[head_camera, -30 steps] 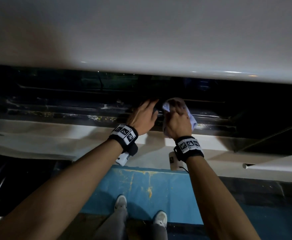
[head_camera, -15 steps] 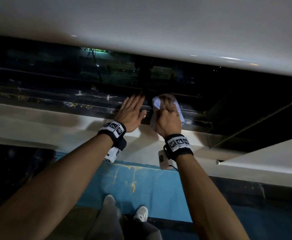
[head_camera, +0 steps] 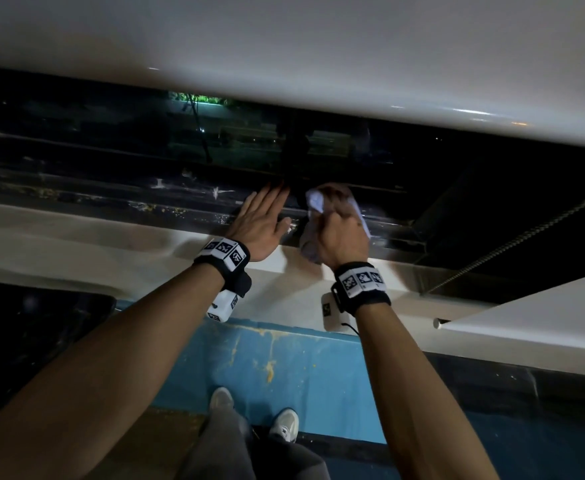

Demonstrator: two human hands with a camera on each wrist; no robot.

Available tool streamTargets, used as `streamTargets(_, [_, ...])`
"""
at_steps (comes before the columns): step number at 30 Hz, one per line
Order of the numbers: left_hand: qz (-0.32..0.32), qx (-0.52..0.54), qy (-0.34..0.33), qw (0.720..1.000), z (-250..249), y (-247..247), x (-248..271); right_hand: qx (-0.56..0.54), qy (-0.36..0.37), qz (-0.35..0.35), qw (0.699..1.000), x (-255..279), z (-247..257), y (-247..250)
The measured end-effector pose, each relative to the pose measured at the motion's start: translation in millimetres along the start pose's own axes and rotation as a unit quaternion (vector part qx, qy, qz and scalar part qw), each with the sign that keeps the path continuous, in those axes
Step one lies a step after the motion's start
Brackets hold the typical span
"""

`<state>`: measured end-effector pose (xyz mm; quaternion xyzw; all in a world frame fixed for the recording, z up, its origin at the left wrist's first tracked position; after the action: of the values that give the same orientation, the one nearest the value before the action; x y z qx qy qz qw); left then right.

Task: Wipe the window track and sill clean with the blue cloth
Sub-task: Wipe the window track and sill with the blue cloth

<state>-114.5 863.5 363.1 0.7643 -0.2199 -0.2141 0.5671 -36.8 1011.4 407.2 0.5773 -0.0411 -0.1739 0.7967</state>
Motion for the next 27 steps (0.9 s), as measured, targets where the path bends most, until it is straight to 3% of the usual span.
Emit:
streamTargets(2, [-0.002,0.003,-0.005,1.0,1,1,0,-0.002,-0.058,-0.04,0.998,4,-30,12])
streamTargets(5, [-0.002,0.002,-0.004,1.0,1,0,-1,0.043,-0.02,-0.101,0.994,3,-28,12])
streamTargets(9, [0.0,0.007,-0.001,1.0,-3,-1,-1,0.065,0.062,-0.047,0.995,-6,-2,-8])
streamTargets(13, [0.011,0.007,-0.004,1.0,-1,0,0,0.02,-0.06,-0.065,0.996,-12,-47,12])
streamTargets(15, [0.011,0.009,-0.002,1.0,-1,1,-1,0.022,-0.079,-0.097,0.992,-10,-53,16])
streamTargets(20, [0.007,0.013,-0.002,1.0,-4,2,0,0.085,0.033,-0.073,0.993,6,-28,-2])
streamTargets(24, [0.016,0.012,0.0,1.0,-3,4,1,0.066,-0.085,-0.084,0.991,-12,-75,21])
streamTargets(27, [0.01,0.007,-0.002,1.0,-4,4,2,0.098,-0.082,-0.041,0.991,-13,-64,14])
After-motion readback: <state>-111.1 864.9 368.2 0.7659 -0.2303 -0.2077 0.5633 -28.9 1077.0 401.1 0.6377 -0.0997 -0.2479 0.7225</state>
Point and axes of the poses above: each hand's wrist, its own x-axis away from the middle knuckle, its own y-axis out of the back of the hand, z = x × y, the point moved 9 cm from there along -x, towards the middle knuckle, and after that the axes turned 7 degrees about -z, right-handed, at the moved point
